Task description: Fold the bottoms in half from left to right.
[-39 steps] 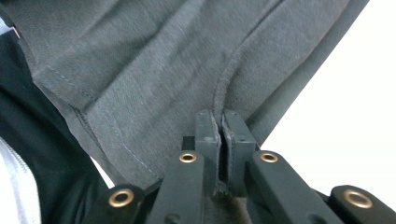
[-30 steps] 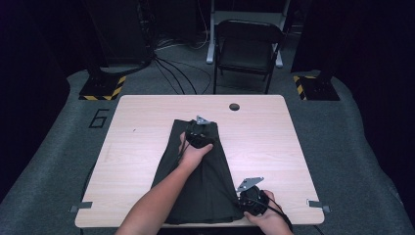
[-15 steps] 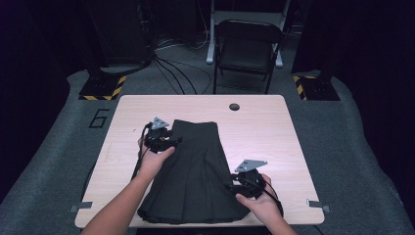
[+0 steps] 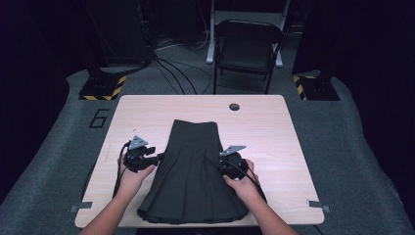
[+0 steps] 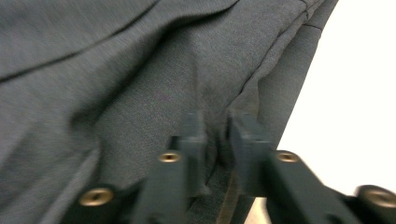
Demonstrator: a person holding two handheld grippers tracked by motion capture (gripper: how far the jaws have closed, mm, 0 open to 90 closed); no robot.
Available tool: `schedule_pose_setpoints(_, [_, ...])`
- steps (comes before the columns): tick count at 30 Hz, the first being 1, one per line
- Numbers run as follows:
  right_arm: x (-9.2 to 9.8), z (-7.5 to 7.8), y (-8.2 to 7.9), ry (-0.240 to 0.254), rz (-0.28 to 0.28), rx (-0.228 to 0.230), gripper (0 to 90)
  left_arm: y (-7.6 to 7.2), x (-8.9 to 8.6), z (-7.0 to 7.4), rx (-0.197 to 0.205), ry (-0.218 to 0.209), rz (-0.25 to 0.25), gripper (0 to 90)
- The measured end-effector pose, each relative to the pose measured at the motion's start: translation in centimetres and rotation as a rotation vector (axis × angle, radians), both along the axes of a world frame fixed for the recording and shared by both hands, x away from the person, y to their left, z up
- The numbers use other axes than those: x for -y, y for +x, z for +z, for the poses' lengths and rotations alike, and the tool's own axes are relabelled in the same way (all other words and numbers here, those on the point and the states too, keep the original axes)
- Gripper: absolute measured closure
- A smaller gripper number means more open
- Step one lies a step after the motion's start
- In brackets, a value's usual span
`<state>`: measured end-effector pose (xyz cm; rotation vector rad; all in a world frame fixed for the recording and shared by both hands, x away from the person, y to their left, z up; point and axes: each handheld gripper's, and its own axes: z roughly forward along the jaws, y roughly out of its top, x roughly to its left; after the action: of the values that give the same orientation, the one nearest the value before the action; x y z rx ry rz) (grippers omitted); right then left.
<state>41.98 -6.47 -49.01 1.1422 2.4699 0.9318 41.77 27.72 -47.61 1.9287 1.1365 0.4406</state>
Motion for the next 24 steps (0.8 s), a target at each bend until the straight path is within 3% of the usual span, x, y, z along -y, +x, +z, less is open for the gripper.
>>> schedule_pose_setpoints(2, [-0.1, -0.3, 0.1, -0.027, 0.003, 0.034, 86.6, -0.5, 0.0, -0.6, -0.007, 0.002, -0.005, 48.0])
schedule_pose_setpoints(5, [0.4, -0.4, -0.1, -0.013, -0.026, 0.046, 86.9, -0.8, 0.2, -1.1, -0.011, -0.008, -0.014, 47.8])
schedule_pose_setpoints(7, [1.0, -0.8, -0.1, 0.009, -0.052, 0.035, 86.7, -0.9, 0.7, -1.5, -0.021, 0.008, -0.034, 46.9])
schedule_pose_setpoints(9, [1.6, -1.5, 0.0, 0.046, -0.081, -0.005, 85.8, -1.2, 1.0, -1.7, -0.031, 0.022, -0.058, 45.8])
schedule_pose_setpoints(12, [2.7, -2.2, 0.4, 0.106, -0.068, -0.013, 84.2, -1.4, 1.6, -2.4, -0.049, 0.075, -0.102, 44.8])
schedule_pose_setpoints(15, [2.7, -2.2, 0.3, 0.099, -0.063, -0.006, 83.3, -1.5, 2.5, -3.4, -0.071, 0.144, -0.133, 43.1])
schedule_pose_setpoints(18, [2.6, -2.2, 0.2, 0.069, -0.039, 0.022, 83.4, -1.7, 3.1, -3.5, -0.057, 0.19, -0.144, 41.8])
schedule_pose_setpoints(20, [2.6, -2.2, 0.2, 0.069, -0.034, 0.021, 83.5, -1.9, 3.2, -3.6, -0.058, 0.179, -0.131, 41.6])
schedule_pose_setpoints(22, [2.8, -2.1, 0.3, 0.07, -0.028, 0.012, 83.6, -2.1, 3.3, -3.9, -0.058, 0.142, -0.107, 41.6])
schedule_pose_setpoints(24, [3.0, -2.1, 0.3, 0.073, -0.027, 0.007, 83.7, -2.3, 3.3, -4.0, -0.08, 0.115, -0.109, 41.7])
